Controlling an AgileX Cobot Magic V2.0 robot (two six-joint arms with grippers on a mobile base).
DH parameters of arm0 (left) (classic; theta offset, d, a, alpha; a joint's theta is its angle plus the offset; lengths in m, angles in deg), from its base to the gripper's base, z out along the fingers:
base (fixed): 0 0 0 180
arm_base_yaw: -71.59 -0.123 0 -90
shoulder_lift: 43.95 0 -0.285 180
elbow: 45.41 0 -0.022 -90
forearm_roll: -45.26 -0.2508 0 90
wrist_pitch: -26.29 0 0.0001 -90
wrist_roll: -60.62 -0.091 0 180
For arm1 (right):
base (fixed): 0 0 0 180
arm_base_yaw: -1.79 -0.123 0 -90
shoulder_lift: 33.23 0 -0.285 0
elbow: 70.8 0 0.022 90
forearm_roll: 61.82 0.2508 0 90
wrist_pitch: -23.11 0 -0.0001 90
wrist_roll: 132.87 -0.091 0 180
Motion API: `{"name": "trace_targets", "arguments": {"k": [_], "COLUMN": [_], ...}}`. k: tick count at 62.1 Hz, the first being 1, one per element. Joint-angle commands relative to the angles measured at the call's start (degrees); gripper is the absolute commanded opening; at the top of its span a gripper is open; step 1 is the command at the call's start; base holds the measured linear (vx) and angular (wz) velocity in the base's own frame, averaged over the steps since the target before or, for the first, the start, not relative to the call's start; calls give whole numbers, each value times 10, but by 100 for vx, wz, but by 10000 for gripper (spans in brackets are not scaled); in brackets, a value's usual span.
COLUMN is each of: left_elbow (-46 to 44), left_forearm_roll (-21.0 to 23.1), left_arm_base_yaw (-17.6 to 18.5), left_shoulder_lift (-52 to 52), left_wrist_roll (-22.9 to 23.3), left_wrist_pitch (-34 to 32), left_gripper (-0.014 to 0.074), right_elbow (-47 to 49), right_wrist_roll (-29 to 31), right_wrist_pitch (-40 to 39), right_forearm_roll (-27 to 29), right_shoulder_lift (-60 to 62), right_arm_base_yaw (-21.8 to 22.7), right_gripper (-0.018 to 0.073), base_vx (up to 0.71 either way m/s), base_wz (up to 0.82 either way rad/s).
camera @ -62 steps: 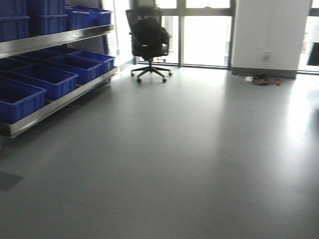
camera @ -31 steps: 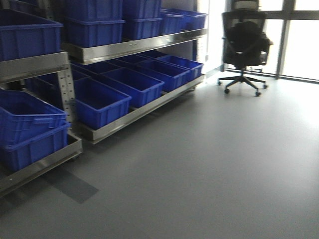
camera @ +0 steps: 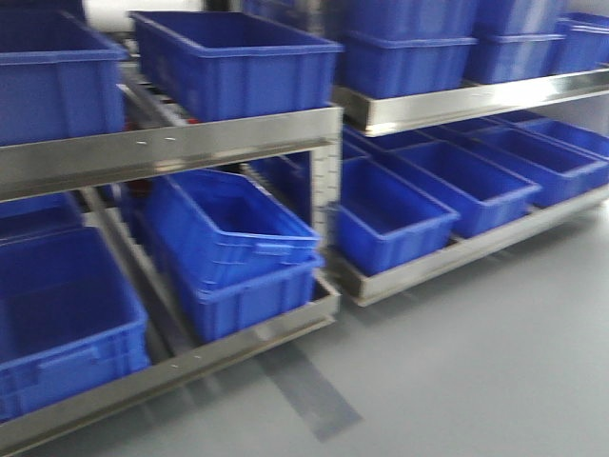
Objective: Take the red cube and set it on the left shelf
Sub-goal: 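Turn and drive up to the shelf rack of blue crates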
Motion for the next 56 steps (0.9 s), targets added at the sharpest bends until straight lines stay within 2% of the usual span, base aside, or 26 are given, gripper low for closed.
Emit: {"name": "trace_targets", "arguments": {"k": [1, 56], "left_elbow": [14, 14], "left_forearm_roll": [0, 0], "left_arm_base_yaw": [3, 3], "left_shoulder_lift": [7, 7], "left_wrist_roll": [3, 3], "left_wrist_pitch": [-51, -51], "left_gripper": [102, 102], "right_elbow": [16, 16], "right_wrist_roll": [4, 4], "right_wrist_pitch": [-49, -49], "right_forearm_roll": [-12, -12], "right_shoulder_lift": [-7, -7], "right_arm_base_yaw": [3, 3], "right_gripper": [139, 139], "base_vx": [50, 45], "base_wz": [71, 43]}}
